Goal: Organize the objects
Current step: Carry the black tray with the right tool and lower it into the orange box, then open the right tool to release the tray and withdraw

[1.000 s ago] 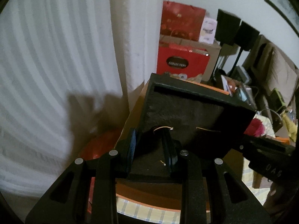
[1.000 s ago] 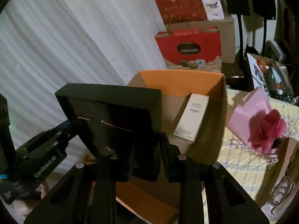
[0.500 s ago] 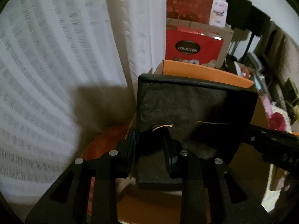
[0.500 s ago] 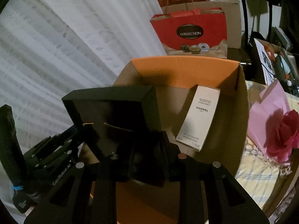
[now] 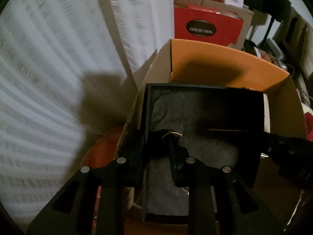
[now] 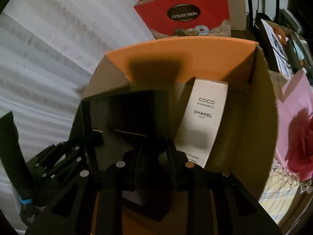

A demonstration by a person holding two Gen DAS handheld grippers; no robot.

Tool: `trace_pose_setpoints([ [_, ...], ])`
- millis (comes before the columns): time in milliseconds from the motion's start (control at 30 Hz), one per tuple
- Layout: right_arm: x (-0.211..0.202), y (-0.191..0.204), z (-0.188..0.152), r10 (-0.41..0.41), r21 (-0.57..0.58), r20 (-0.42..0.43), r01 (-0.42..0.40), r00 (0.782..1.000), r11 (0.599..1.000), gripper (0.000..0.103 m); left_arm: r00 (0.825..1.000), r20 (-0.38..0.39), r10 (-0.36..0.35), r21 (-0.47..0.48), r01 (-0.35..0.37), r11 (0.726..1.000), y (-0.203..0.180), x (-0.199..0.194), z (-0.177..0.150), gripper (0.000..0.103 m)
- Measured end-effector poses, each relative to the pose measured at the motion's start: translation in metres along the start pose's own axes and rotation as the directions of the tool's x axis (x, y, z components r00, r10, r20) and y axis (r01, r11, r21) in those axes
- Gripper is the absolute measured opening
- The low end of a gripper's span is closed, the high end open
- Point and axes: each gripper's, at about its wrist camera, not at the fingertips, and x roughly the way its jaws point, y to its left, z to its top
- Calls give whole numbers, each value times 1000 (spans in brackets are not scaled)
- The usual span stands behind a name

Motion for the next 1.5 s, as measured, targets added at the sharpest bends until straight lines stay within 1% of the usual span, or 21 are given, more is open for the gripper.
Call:
trace_pose_setpoints([
  [100, 6, 5, 0, -14, -14, -9, 14, 1000, 1000, 25, 1000, 7, 24, 16, -25, 1000, -3, 1, 3, 22],
  [333, 16, 0, -1, -56, -23, -34, 55, 998, 998, 25, 999, -23, 50, 56, -48, 997, -14, 17, 8, 22],
  [433, 14, -1, 0, -64, -28, -38, 62, 997, 998, 27, 999, -41, 27, 54, -24, 998, -14, 21, 6, 22],
  [500, 11, -1, -2, -71, -32, -43, 69, 997, 997, 28, 999, -40, 7, 71, -4, 997, -20, 20, 5, 22],
  [567, 8, 0, -4, -62, -34, -50, 60, 997, 998, 28, 1000, -27, 10, 92, -8, 996, -26, 16, 6, 22],
  [667, -6, 6, -7, -64, -58, -31, 63, 997, 996, 29, 1000, 0, 9, 98, -9, 995, -29, 5, 6, 22],
  [733, -17, 12, -8, -71, -84, -12, 69, 997, 994, 29, 1000, 17, -5, 97, 4, 995, -26, -4, 5, 22],
  [800, -33, 17, -10, -59, -110, 11, 60, 998, 992, 31, 999, 33, -24, 93, 20, 995, -24, -16, 3, 24],
  [833, -43, 20, -11, -56, -125, 26, 59, 998, 990, 33, 999, 39, -37, 92, 33, 995, -21, -21, 1, 28],
  [867, -49, 23, -8, -59, -135, 42, 64, 997, 989, 33, 998, 46, -50, 89, 46, 995, -20, -26, -1, 35],
  [900, -56, 23, -10, -64, -143, 56, 71, 996, 987, 35, 997, 53, -63, 85, 59, 995, -18, -32, -2, 38],
  [967, -68, 23, -15, -73, -158, 84, 86, 994, 984, 39, 994, 65, -92, 77, 87, 993, -16, -41, -6, 51],
  [1033, -80, 24, -20, -88, -172, 111, 107, 990, 979, 40, 990, 79, -118, 74, 112, 991, -16, -52, -10, 57],
  [1133, -97, 19, -32, -128, -193, 145, 155, 981, 969, 43, 985, 98, -140, 80, 133, 988, -20, -67, -14, 62],
  [1267, -106, 14, -47, -151, -196, 167, 183, 974, 963, 50, 976, 129, -176, 82, 166, 983, -24, -89, -21, 66],
  [1300, -107, 11, -50, -158, -194, 176, 191, 972, 962, 52, 974, 137, -178, 81, 168, 982, -25, -94, -23, 69],
  [1333, -110, 8, -53, -163, -192, 182, 198, 970, 961, 53, 972, 148, -180, 81, 169, 982, -25, -99, -26, 78],
  [1367, -113, 4, -56, -167, -190, 188, 203, 968, 961, 54, 969, 166, -182, 81, 171, 982, -26, -106, -29, 81],
  [1500, -130, -6, -70, -182, -185, 221, 224, 958, 957, 62, 962, 195, -193, 88, 178, 980, -31, -121, -40, 87],
])
